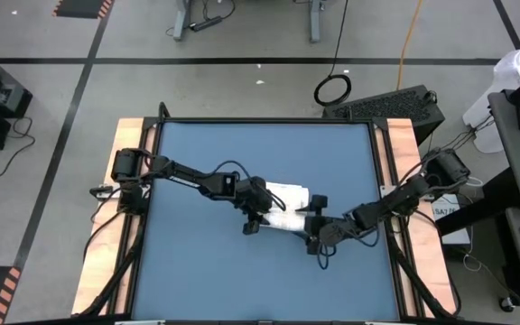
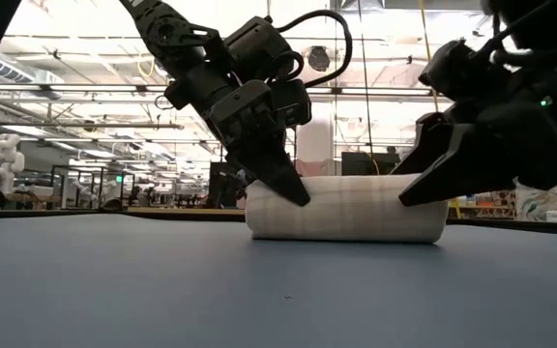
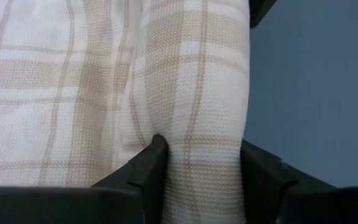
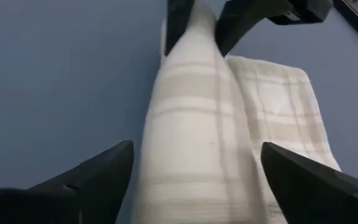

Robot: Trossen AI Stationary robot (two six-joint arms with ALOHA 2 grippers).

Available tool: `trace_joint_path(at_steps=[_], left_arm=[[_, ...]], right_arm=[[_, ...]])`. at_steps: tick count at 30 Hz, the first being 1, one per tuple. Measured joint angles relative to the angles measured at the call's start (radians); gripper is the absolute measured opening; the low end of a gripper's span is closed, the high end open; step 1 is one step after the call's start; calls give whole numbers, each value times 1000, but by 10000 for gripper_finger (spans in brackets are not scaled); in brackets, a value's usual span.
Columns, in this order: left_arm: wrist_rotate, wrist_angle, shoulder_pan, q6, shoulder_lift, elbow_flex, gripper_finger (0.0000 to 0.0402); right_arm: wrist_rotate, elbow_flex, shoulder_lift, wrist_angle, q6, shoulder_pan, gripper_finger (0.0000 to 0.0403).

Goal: Roll towel
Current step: Roll the white towel

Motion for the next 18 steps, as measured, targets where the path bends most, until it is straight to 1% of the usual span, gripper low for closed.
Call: trace_joint_path(at_steps=[2,4,7,12,18], left_arm=[[0,1,0,0,0,0,164],[0,1,0,1,0,0,164],[-1,1,0,1,0,0,164],[-2,0,0,2,0,0,164],[-20,7,-2,2,0,0,164]], right_arm=[[-2,0,12,2,6,-9,351],[-11,0,26,6,39,-19,351],[-55,0,59,19,83,-36,336],[-76,0,116,85,139,-38,278],[-119,2,140,101,239,-50,201]])
